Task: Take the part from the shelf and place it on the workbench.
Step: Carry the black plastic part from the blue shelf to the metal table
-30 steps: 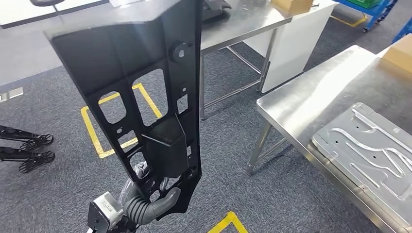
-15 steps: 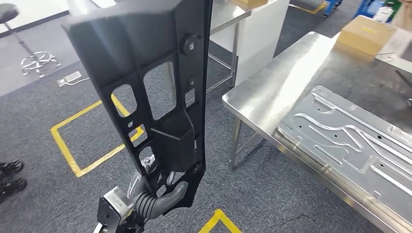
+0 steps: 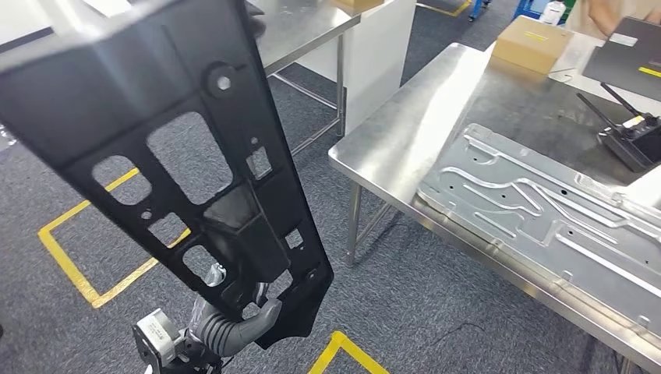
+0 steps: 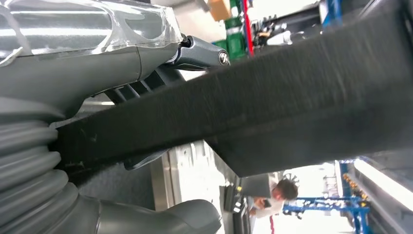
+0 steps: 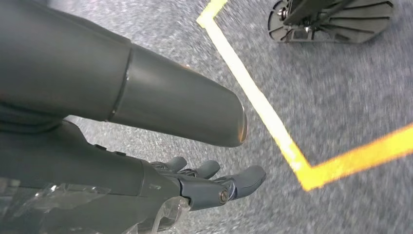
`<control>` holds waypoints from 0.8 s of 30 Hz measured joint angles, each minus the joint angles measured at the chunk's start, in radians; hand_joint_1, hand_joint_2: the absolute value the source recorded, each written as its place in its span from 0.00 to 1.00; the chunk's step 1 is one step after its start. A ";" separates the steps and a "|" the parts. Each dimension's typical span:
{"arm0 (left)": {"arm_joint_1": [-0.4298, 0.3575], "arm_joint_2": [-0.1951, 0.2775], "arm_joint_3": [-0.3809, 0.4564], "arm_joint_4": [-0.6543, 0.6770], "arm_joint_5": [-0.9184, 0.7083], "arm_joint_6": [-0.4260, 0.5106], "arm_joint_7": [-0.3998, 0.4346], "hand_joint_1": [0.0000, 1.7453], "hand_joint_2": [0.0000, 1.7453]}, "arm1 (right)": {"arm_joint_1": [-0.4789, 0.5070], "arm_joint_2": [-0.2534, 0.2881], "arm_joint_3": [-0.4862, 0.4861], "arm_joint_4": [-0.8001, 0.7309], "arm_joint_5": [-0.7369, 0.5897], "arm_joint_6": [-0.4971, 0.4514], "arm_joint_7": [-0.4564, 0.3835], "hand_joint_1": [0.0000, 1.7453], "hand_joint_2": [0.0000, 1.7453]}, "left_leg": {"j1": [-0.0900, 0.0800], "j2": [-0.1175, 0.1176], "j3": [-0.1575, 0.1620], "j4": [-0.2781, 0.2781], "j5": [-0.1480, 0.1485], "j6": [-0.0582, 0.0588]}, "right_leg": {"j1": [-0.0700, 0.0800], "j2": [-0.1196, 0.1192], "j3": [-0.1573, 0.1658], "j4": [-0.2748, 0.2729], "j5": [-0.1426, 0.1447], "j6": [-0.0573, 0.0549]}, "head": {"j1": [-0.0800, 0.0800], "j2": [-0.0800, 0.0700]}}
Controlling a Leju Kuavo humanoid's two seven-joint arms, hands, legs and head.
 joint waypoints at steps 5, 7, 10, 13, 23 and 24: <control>-0.015 -0.019 0.004 0.042 0.006 -0.017 -0.009 1.00 1.00 | -0.007 -0.011 -0.006 0.000 -0.029 -0.009 0.002 0.00 0.00 | -0.004 0.034 0.002 0.011 -0.016 -0.028 | 0.008 0.002 0.049 -0.113 0.036 -0.030 | -0.002 0.000; -0.020 -0.026 0.004 0.054 0.007 -0.009 -0.015 1.00 1.00 | -0.009 -0.016 -0.010 0.000 -0.033 -0.006 0.038 0.00 0.00 | 0.004 0.020 -0.008 0.043 -0.042 -0.037 | 0.009 0.020 0.048 -0.115 0.040 -0.043 | -0.003 0.000; -0.013 -0.028 0.004 0.064 0.018 0.008 -0.035 1.00 1.00 | -0.011 -0.023 -0.014 0.000 -0.028 0.011 0.125 0.00 0.00 | 0.007 -0.030 -0.095 0.235 -0.138 -0.041 | 0.011 0.045 0.045 -0.115 0.044 -0.054 | -0.005 0.000; 0.006 -0.028 0.005 0.072 0.026 0.018 -0.056 1.00 1.00 | -0.009 -0.029 -0.019 0.000 -0.021 0.028 0.201 0.00 0.00 | 0.004 -0.045 -0.140 0.317 -0.146 -0.032 | 0.015 0.079 0.043 -0.115 0.047 -0.058 | -0.006 0.000; 0.024 -0.034 0.004 0.074 0.027 0.022 -0.068 1.00 1.00 | -0.002 -0.047 -0.028 0.000 -0.020 0.043 0.233 0.00 0.00 | -0.008 -0.090 -0.012 0.009 0.004 0.014 | 0.017 0.111 0.028 -0.104 0.044 -0.022 | -0.007 0.000; 0.024 -0.037 0.004 0.074 0.033 0.020 -0.068 1.00 1.00 | -0.004 -0.051 -0.028 0.000 -0.020 0.039 0.219 0.00 0.00 | -0.006 -0.080 -0.011 0.004 0.009 0.017 | 0.019 0.085 0.011 -0.066 0.018 -0.021 | -0.006 0.000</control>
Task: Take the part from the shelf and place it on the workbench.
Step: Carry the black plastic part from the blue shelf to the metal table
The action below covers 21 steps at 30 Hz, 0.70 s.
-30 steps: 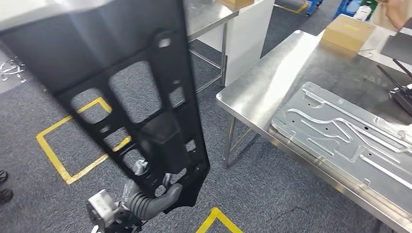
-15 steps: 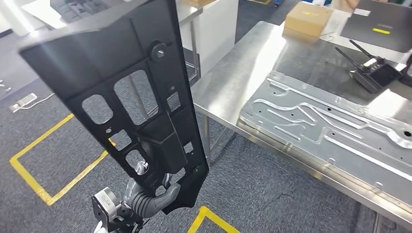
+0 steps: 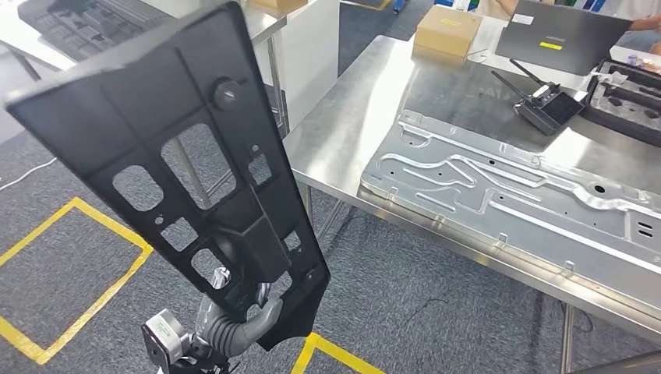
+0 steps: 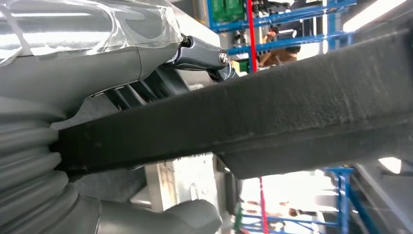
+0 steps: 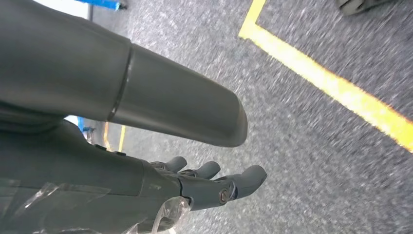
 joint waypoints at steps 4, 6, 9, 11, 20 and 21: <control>0.001 -0.006 -0.001 0.002 0.021 -0.004 -0.003 1.00 1.00 | -0.007 -0.015 0.000 0.000 -0.004 -0.030 -0.113 0.00 0.00 | -0.008 0.049 -0.004 0.000 0.001 0.006 | -0.003 -0.053 -0.097 0.231 -0.113 0.010 | 0.004 0.000; -0.004 -0.013 -0.003 0.005 0.027 -0.004 -0.007 1.00 1.00 | -0.007 -0.026 0.000 0.000 -0.006 -0.039 -0.154 0.00 0.00 | -0.010 0.071 -0.004 0.001 -0.001 0.005 | -0.003 -0.057 -0.059 0.178 -0.079 0.013 | 0.004 0.000; -0.019 -0.024 -0.005 0.009 0.036 -0.004 -0.010 1.00 1.00 | -0.012 -0.040 0.000 0.000 -0.004 -0.042 -0.173 0.00 0.00 | -0.013 0.097 0.003 0.000 -0.011 -0.005 | 0.003 -0.102 0.061 -0.032 -0.007 0.004 | 0.004 0.000; -0.030 -0.031 -0.007 0.012 0.039 -0.001 -0.010 1.00 1.00 | -0.015 -0.046 0.000 0.000 0.007 -0.039 -0.167 0.00 0.00 | -0.015 0.111 0.009 -0.001 -0.020 -0.017 | 0.009 -0.112 0.079 -0.071 -0.008 -0.009 | 0.003 0.000; -0.046 -0.047 -0.019 0.020 0.037 0.026 -0.008 1.00 1.00 | -0.015 -0.056 0.000 0.000 0.022 -0.020 -0.113 0.00 0.00 | 0.002 0.042 -0.185 0.329 -0.105 -0.062 | 0.000 -0.013 0.132 -0.077 -0.041 -0.048 | -0.007 0.000; -0.046 -0.047 -0.020 0.021 0.037 0.029 -0.007 1.00 1.00 | -0.015 -0.056 0.000 0.000 0.023 -0.020 -0.110 0.00 0.00 | 0.003 0.038 -0.197 0.315 -0.075 -0.062 | 0.000 0.002 0.145 -0.077 -0.052 -0.047 | -0.007 0.000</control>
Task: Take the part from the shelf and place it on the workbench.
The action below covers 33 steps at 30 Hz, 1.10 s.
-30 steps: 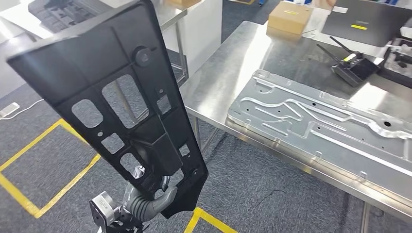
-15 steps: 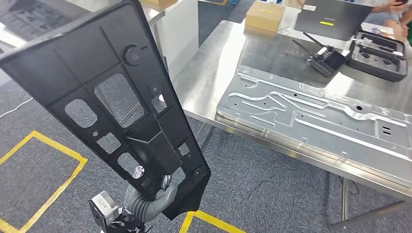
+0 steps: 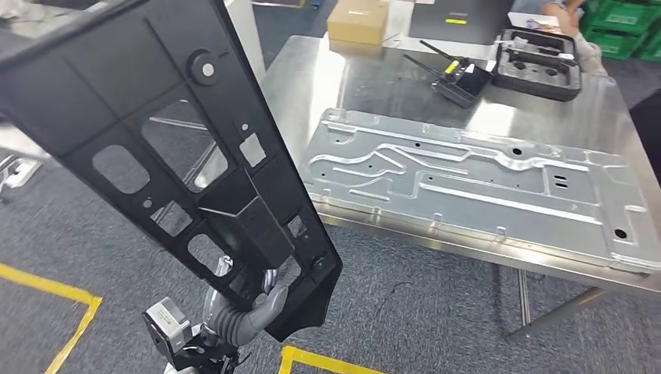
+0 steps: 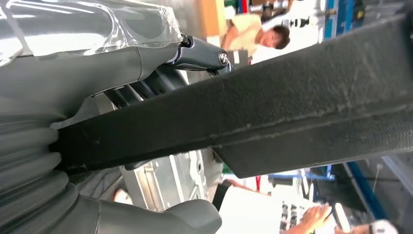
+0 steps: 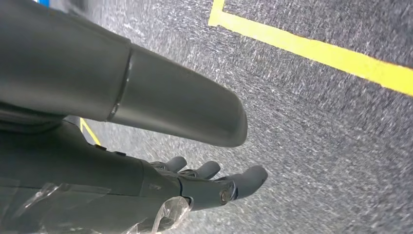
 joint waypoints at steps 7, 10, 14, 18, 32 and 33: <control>0.004 0.001 -0.004 -0.002 -0.016 0.021 0.011 1.00 1.00 | 0.002 0.001 0.000 0.000 0.009 0.001 -0.004 0.00 0.00 | -0.008 -0.069 0.098 -0.295 0.138 0.031 | -0.013 0.069 0.052 -0.015 -0.048 0.031 | -0.003 0.000; 0.006 0.001 -0.005 -0.002 -0.017 0.023 0.011 1.00 1.00 | 0.003 0.001 0.000 0.000 0.009 0.002 -0.005 0.00 0.00 | -0.008 -0.064 0.101 -0.299 0.133 0.038 | -0.014 0.069 0.054 -0.013 -0.041 0.035 | -0.003 0.000; 0.009 0.000 -0.005 -0.003 -0.026 0.038 0.012 1.00 1.00 | 0.004 0.002 0.001 0.000 0.016 -0.002 -0.016 0.00 0.00 | -0.003 -0.033 0.188 -0.344 0.102 0.060 | -0.005 -0.026 -0.098 0.224 -0.064 0.047 | 0.003 0.000; 0.012 0.001 -0.005 -0.003 -0.033 0.042 0.015 1.00 1.00 | 0.010 -0.002 0.001 0.000 0.020 -0.007 -0.024 0.00 0.00 | -0.004 -0.011 0.257 -0.348 0.054 0.060 | -0.004 -0.060 -0.185 0.205 -0.058 0.050 | 0.005 0.000; 0.006 0.004 -0.005 -0.013 -0.030 0.051 0.028 1.00 1.00 | -0.001 -0.002 0.002 0.000 0.025 0.002 -0.003 0.00 0.00 | -0.006 -0.003 0.116 -0.028 -0.122 0.006 | 0.005 -0.015 -0.141 0.019 0.110 -0.005 | -0.004 0.000; 0.006 0.004 -0.005 -0.015 -0.033 0.051 0.031 1.00 1.00 | 0.000 -0.002 0.002 0.000 0.023 0.002 -0.003 0.00 0.00 | -0.008 -0.007 0.120 -0.072 -0.085 0.011 | 0.007 -0.002 -0.137 0.019 0.108 -0.005 | -0.004 0.000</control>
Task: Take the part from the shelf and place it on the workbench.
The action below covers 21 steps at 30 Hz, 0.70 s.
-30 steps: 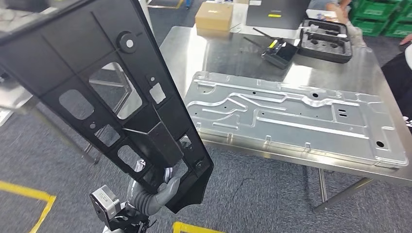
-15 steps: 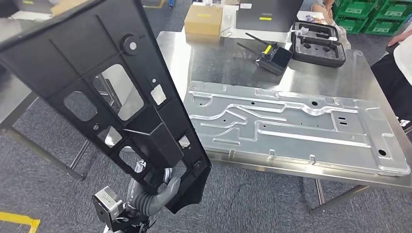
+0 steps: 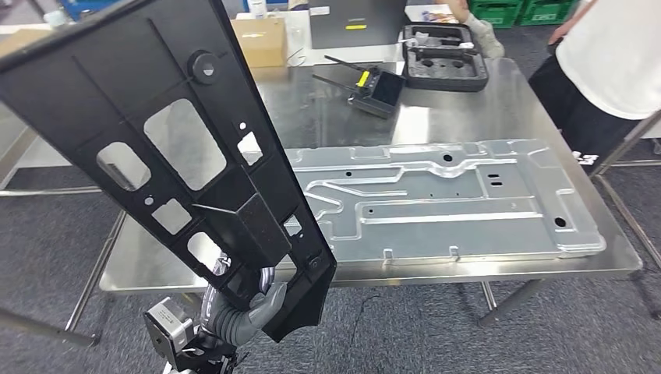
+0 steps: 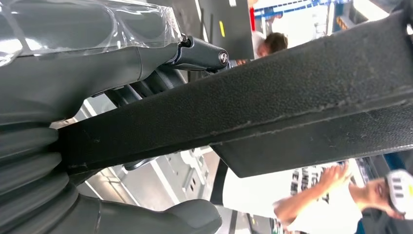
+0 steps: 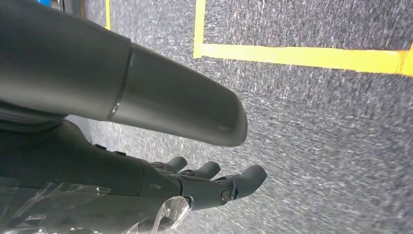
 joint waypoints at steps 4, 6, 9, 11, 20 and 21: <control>-0.003 0.002 0.000 -0.012 -0.008 0.002 0.008 1.00 1.00 | 0.001 0.009 0.000 0.000 -0.005 0.000 -0.002 0.00 0.00 | -0.013 -0.049 0.054 -0.225 0.144 0.037 | -0.001 0.037 0.007 -0.002 -0.004 0.012 | 0.000 0.000; -0.005 0.003 0.000 -0.019 -0.009 0.002 0.013 1.00 1.00 | 0.005 0.012 0.000 0.000 -0.005 0.001 -0.004 0.00 0.00 | -0.020 -0.050 0.059 -0.243 0.150 0.052 | -0.005 0.046 0.008 -0.007 -0.004 0.027 | -0.002 0.000; -0.013 0.003 0.000 -0.026 -0.012 -0.002 0.020 1.00 1.00 | 0.009 0.012 0.001 0.000 0.002 0.003 -0.008 0.00 0.00 | -0.008 -0.032 0.085 -0.277 0.173 0.063 | -0.001 0.010 -0.004 0.028 -0.033 0.043 | 0.004 0.000; -0.021 0.003 0.000 -0.028 -0.021 -0.007 0.035 1.00 1.00 | 0.007 0.015 0.003 0.000 0.013 0.006 -0.015 0.00 0.00 | -0.003 -0.018 0.094 -0.286 0.179 0.066 | -0.006 -0.032 -0.057 0.146 -0.098 0.056 | 0.012 0.000; -0.126 0.002 -0.010 -0.011 -0.108 -0.003 0.163 1.00 1.00 | 0.003 0.012 0.026 0.000 0.057 0.011 -0.029 0.00 0.00 | -0.007 0.006 0.094 -0.266 0.156 0.034 | -0.015 -0.071 0.043 -0.028 -0.015 0.058 | 0.014 0.000; -0.144 0.001 -0.012 -0.007 -0.110 -0.002 0.170 1.00 1.00 | 0.002 0.012 0.029 0.000 0.060 0.012 -0.029 0.00 0.00 | -0.007 0.008 0.095 -0.265 0.155 0.030 | -0.014 -0.066 0.042 -0.026 -0.014 0.049 | 0.014 0.000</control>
